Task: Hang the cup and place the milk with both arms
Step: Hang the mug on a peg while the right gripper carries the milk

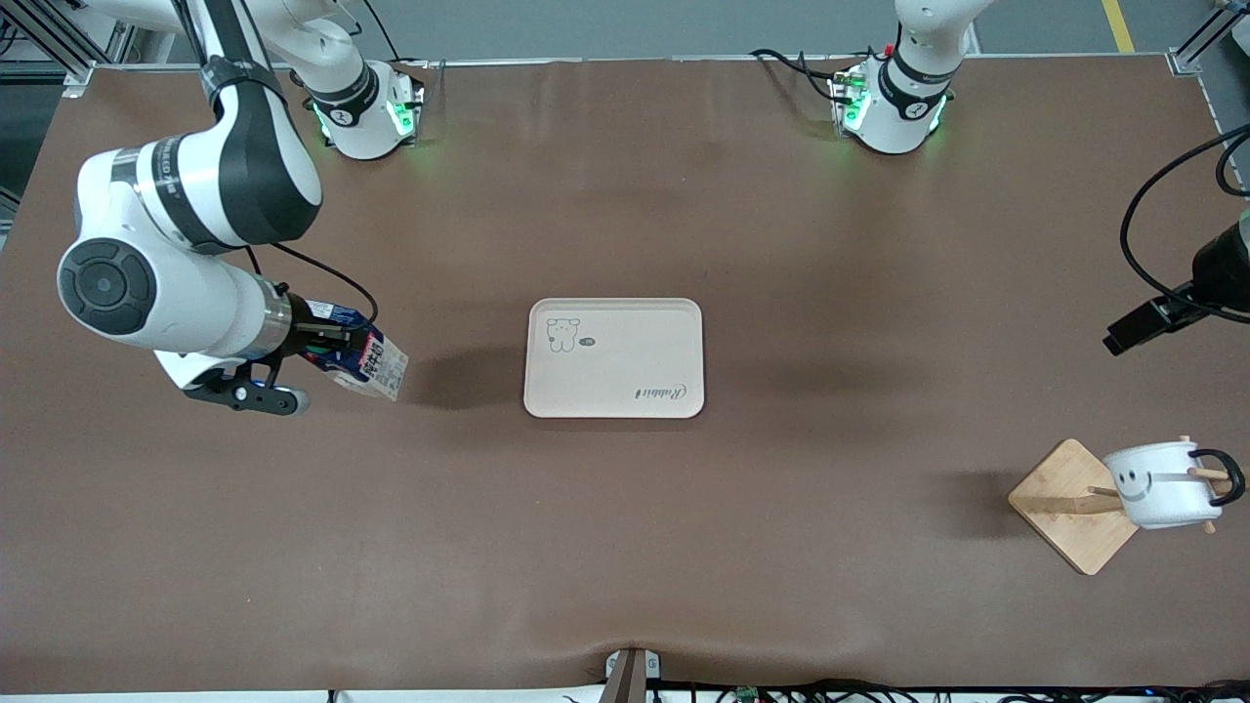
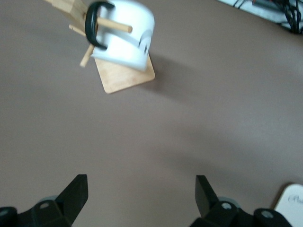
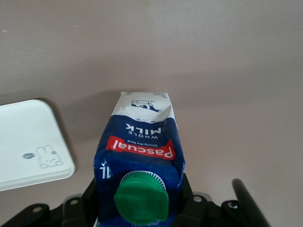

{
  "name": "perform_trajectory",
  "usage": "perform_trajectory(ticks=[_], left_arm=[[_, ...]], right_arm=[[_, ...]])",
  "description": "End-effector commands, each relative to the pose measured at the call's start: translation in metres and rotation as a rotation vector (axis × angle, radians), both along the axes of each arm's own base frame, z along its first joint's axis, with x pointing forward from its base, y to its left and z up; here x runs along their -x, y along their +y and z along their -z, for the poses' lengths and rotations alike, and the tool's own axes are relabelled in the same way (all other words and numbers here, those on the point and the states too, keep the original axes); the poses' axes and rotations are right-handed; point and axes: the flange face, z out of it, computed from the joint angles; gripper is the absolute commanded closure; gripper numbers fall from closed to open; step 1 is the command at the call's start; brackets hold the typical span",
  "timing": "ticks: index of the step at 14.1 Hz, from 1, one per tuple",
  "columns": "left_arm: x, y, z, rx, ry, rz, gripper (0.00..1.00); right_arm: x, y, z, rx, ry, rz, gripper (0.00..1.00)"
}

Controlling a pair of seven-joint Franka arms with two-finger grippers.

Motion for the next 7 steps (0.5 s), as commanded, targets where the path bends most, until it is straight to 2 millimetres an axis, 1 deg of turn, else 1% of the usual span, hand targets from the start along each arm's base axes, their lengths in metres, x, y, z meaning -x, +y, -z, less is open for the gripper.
perform_trajectory(ticks=[1, 2, 4, 5, 6, 7], left_arm=[[0.014, -0.016, -0.024, -0.007, 0.013, 0.049, 0.00], [0.020, -0.024, -0.030, -0.018, 0.018, 0.063, 0.00], [0.028, -0.037, -0.030, -0.023, 0.057, 0.085, 0.00], [0.034, -0.043, -0.039, -0.030, 0.054, 0.102, 0.00], [0.042, -0.055, -0.050, -0.046, 0.034, 0.121, 0.00], [0.045, -0.064, -0.052, -0.047, 0.036, 0.136, 0.00]], right_arm=[[0.004, -0.031, 0.006, 0.016, 0.008, -0.056, 0.95], [0.001, -0.053, 0.012, 0.007, 0.013, -0.058, 0.95], [0.000, -0.094, 0.029, -0.023, 0.012, -0.099, 0.95], [0.001, -0.116, 0.040, -0.036, 0.013, -0.110, 0.95], [0.002, -0.127, 0.047, -0.043, 0.013, -0.116, 0.95], [0.003, -0.137, 0.050, -0.045, 0.015, -0.106, 0.95]])
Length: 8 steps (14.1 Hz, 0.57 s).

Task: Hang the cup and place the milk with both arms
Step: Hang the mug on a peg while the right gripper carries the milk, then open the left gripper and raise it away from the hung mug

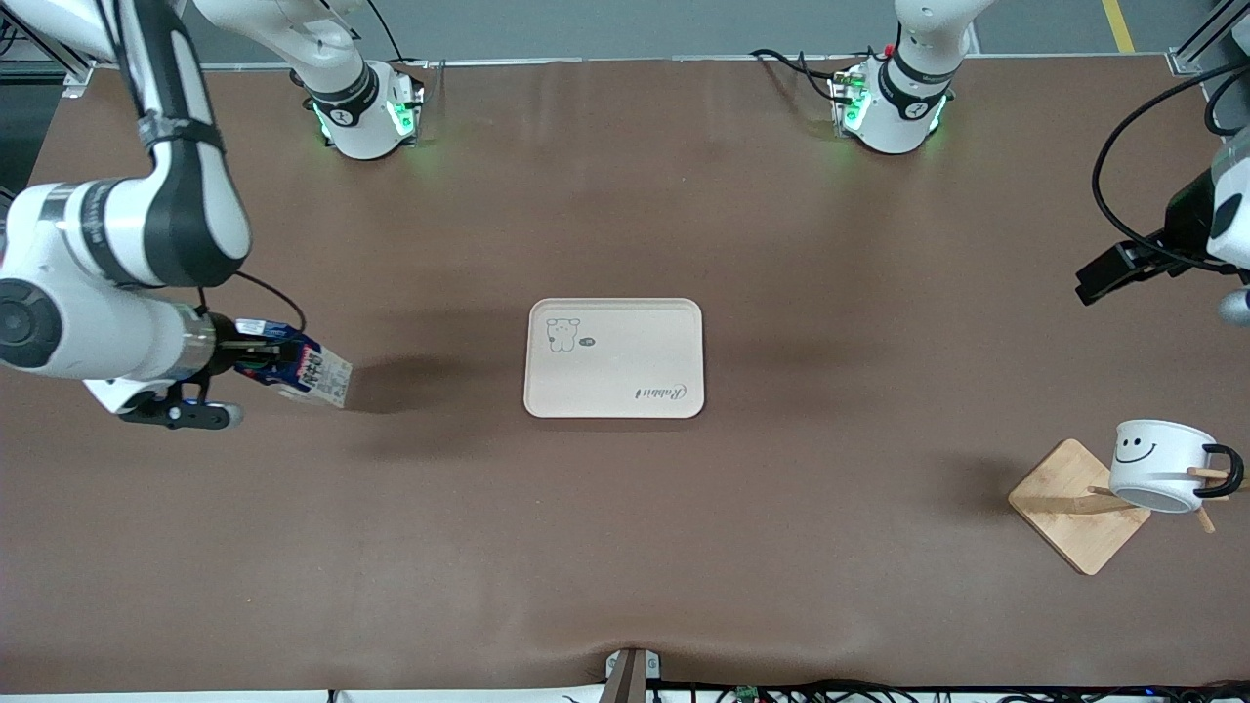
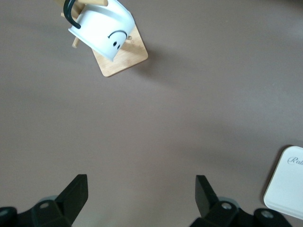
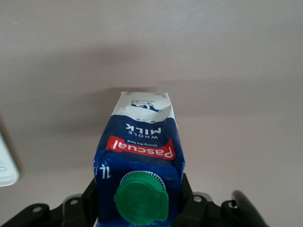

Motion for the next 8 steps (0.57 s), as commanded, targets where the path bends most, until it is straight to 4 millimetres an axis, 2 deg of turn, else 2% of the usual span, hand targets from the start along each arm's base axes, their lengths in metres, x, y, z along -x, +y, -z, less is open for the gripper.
perform_trajectory(ticks=[1, 3, 4, 6, 8], left_arm=[[0.020, -0.022, -0.018, -0.017, 0.011, 0.047, 0.00], [0.024, -0.035, -0.020, -0.021, 0.016, 0.067, 0.00], [0.025, -0.035, -0.019, -0.024, 0.018, 0.067, 0.00], [0.025, -0.036, -0.017, -0.027, 0.027, 0.068, 0.00], [0.025, -0.031, -0.016, -0.024, 0.034, 0.088, 0.00]], right_arm=[[0.011, -0.019, 0.003, -0.001, 0.000, -0.015, 0.95], [0.016, -0.031, 0.008, 0.016, 0.020, -0.047, 0.95], [0.018, -0.033, 0.010, 0.022, 0.028, -0.068, 0.95], [0.023, -0.053, 0.015, 0.016, 0.044, -0.079, 0.95], [0.037, -0.074, 0.023, -0.002, 0.059, -0.080, 0.95]])
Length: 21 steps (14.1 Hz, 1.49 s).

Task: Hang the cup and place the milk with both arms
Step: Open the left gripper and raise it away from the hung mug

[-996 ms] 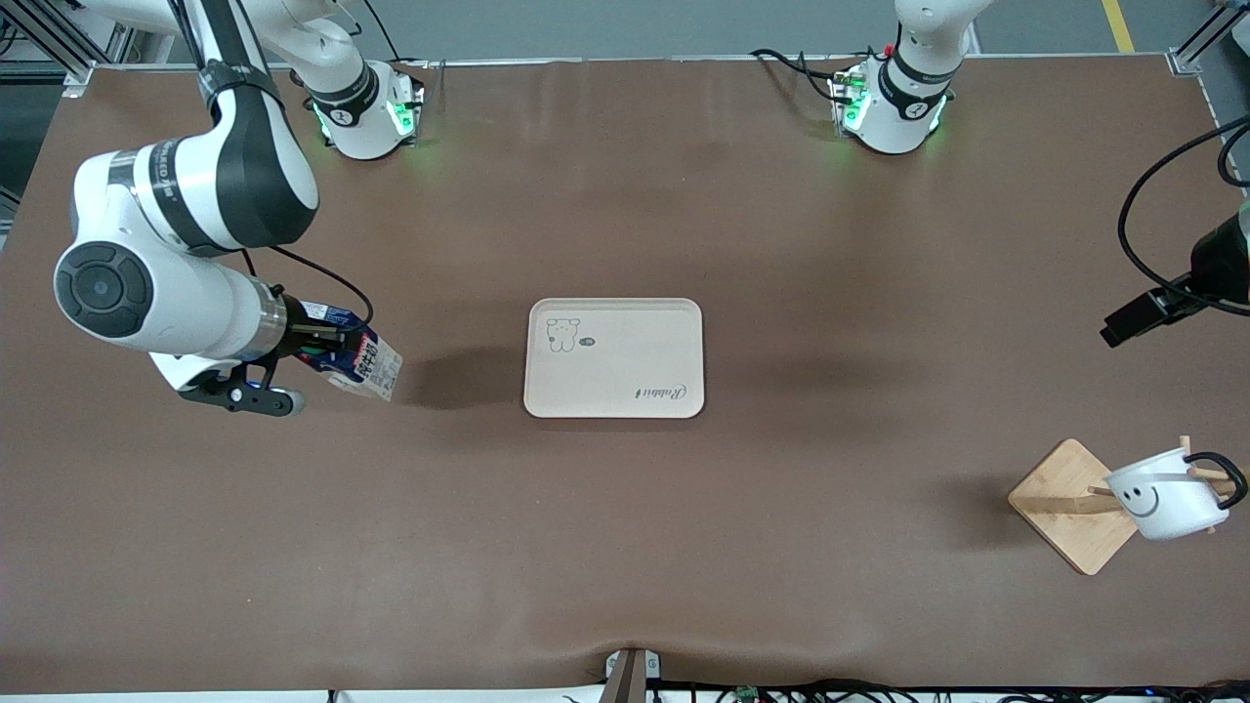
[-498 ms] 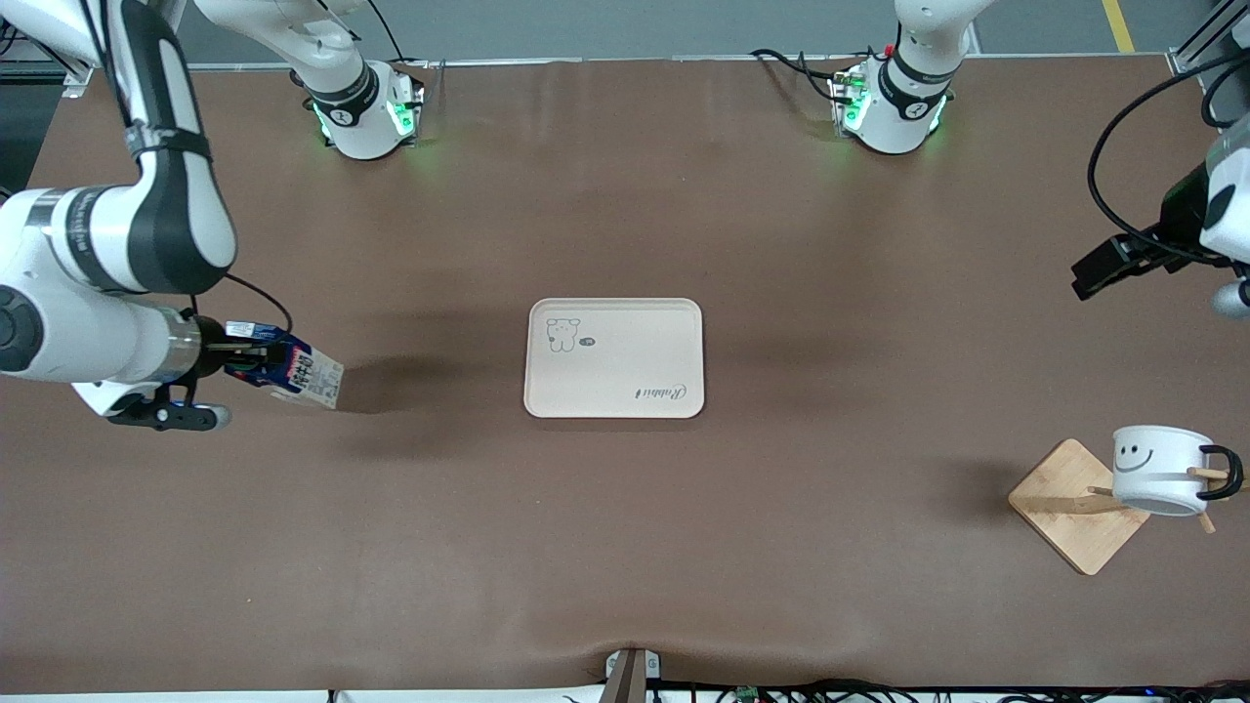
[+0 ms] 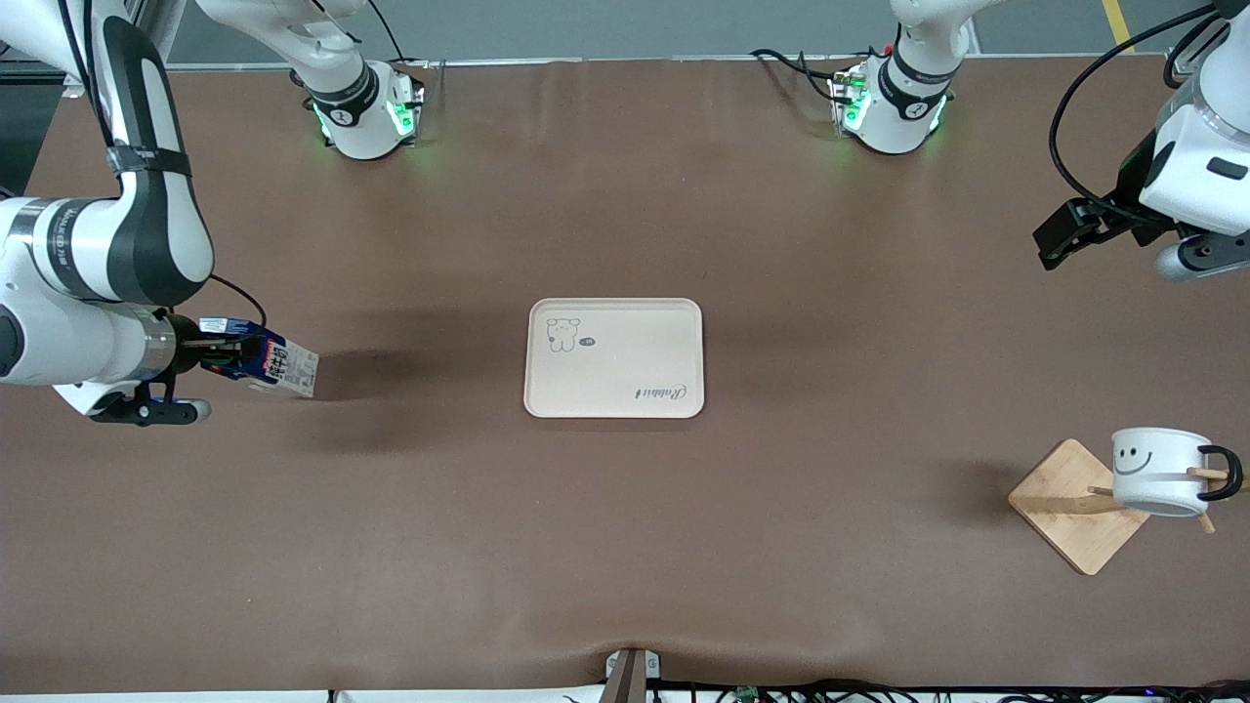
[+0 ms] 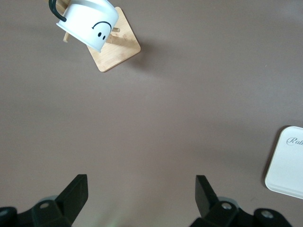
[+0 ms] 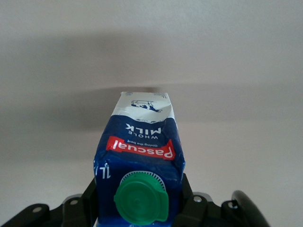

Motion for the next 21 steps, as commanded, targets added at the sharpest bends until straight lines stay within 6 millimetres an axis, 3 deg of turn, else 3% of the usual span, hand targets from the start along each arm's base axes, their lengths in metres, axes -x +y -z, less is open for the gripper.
perform_trajectory(ticks=[1, 4, 8, 13, 21], left_arm=[[0.005, 0.010, -0.003, 0.031, 0.018, 0.025, 0.00], [0.009, 0.022, -0.004, 0.065, 0.025, 0.028, 0.00], [0.016, 0.016, -0.006, 0.077, 0.021, 0.088, 0.00], [0.024, 0.027, -0.003, 0.128, -0.001, 0.120, 0.00], [0.021, 0.026, 0.000, 0.129, -0.001, 0.132, 0.00]], right_arm=[[0.026, -0.021, -0.002, -0.009, -0.004, -0.014, 0.95], [0.031, -0.023, 0.009, -0.010, -0.003, -0.011, 0.95], [0.036, -0.030, 0.024, -0.010, 0.000, 0.002, 0.95], [0.038, -0.032, 0.032, -0.011, 0.012, 0.003, 0.94], [0.040, -0.032, 0.040, -0.012, 0.013, 0.001, 0.83]])
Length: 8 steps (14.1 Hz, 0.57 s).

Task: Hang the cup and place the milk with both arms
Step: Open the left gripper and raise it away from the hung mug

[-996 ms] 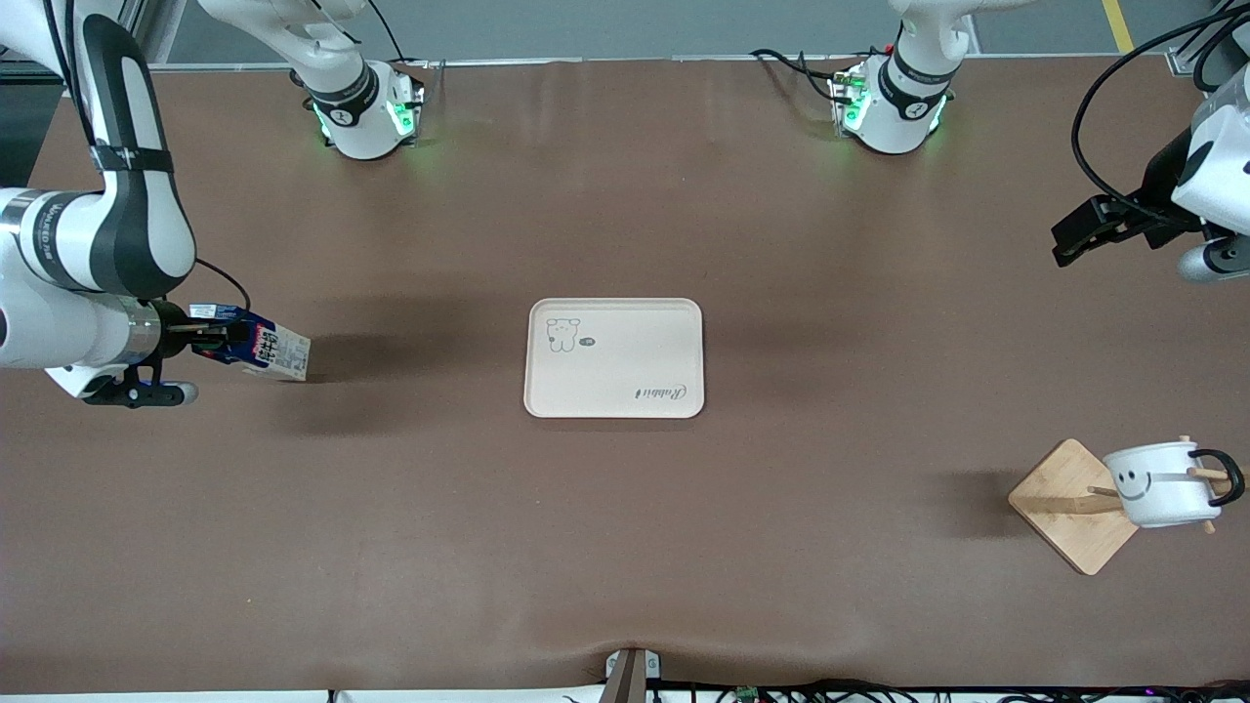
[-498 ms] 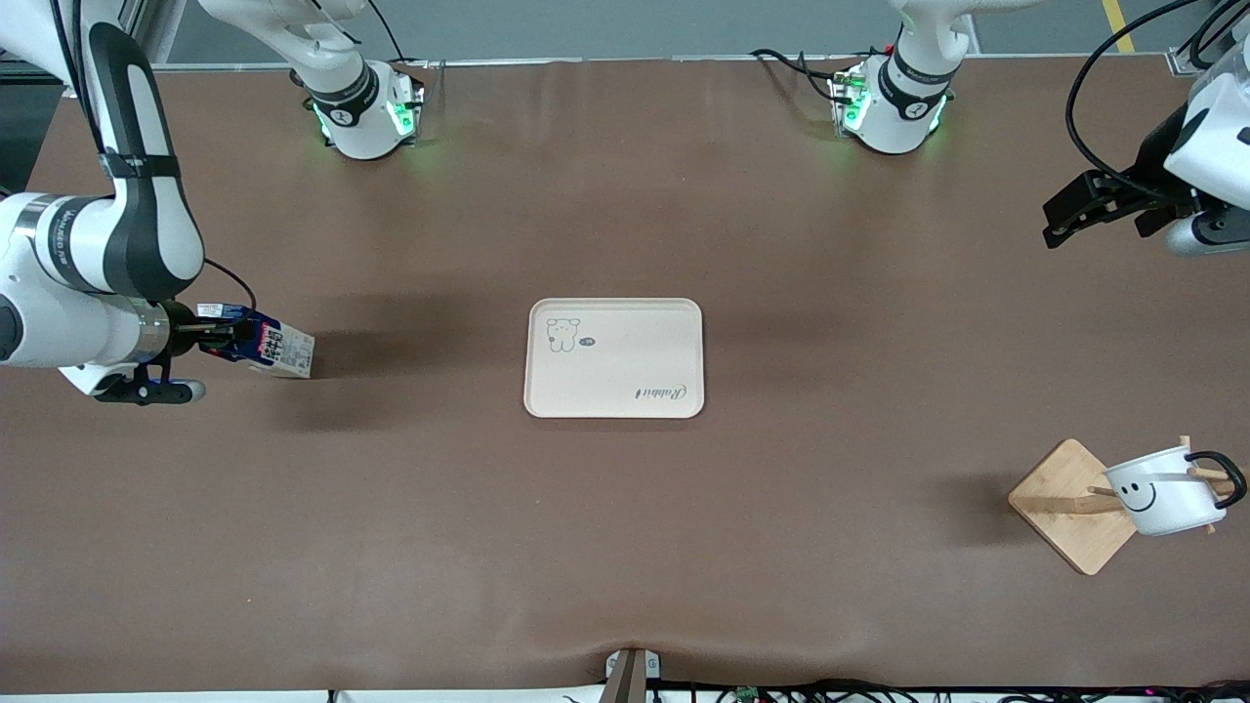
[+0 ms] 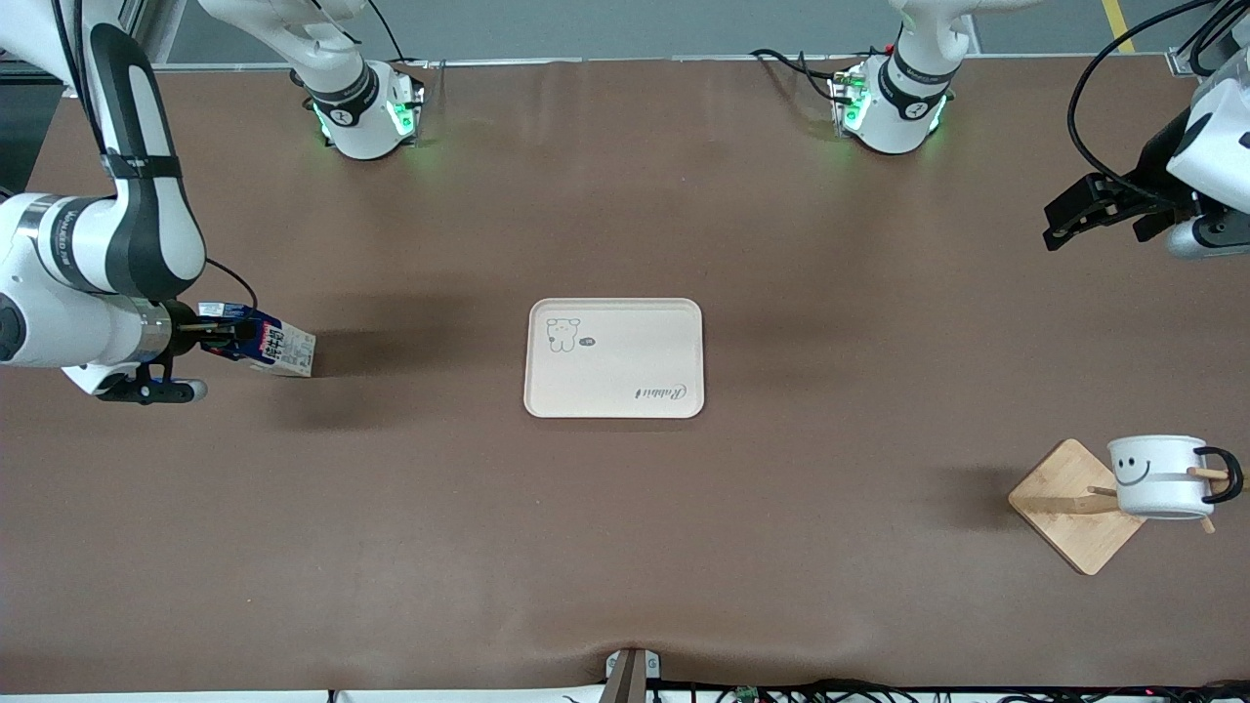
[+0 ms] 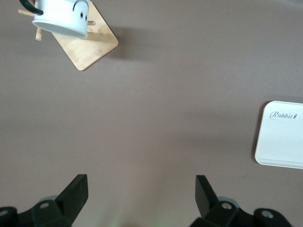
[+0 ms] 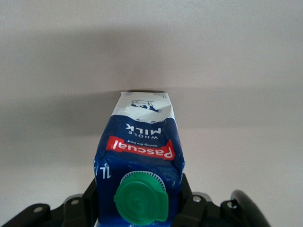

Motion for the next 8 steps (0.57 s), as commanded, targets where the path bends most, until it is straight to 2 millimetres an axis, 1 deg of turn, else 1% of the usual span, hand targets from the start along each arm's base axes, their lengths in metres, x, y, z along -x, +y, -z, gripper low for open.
perform_trajectory(ticks=[1, 3, 4, 5, 6, 8], left_arm=[[0.0060, 0.0000, -0.0034, 0.014, -0.012, 0.016, 0.00], [0.0072, 0.0008, -0.0047, 0.013, -0.012, 0.014, 0.00], [0.0078, 0.0008, -0.0040, 0.013, -0.009, 0.014, 0.00], [0.0080, 0.0008, -0.0038, 0.013, -0.008, 0.014, 0.00], [0.0077, 0.0042, -0.0038, 0.011, -0.008, 0.008, 0.00], [0.0083, 0.0041, -0.0045, 0.013, -0.008, 0.008, 0.00]], right_arm=[[0.0094, -0.0026, 0.0048, 0.009, -0.015, -0.017, 0.82], [0.0096, -0.0017, 0.0068, 0.009, -0.019, -0.019, 0.80], [0.0097, -0.0025, 0.0077, 0.009, -0.018, -0.018, 0.75], [0.0097, -0.0025, 0.0077, 0.009, -0.018, -0.018, 0.45], [0.0093, -0.0026, 0.0088, 0.009, -0.016, -0.018, 0.00], [0.0084, -0.0026, 0.0071, 0.010, -0.018, -0.018, 0.00]])
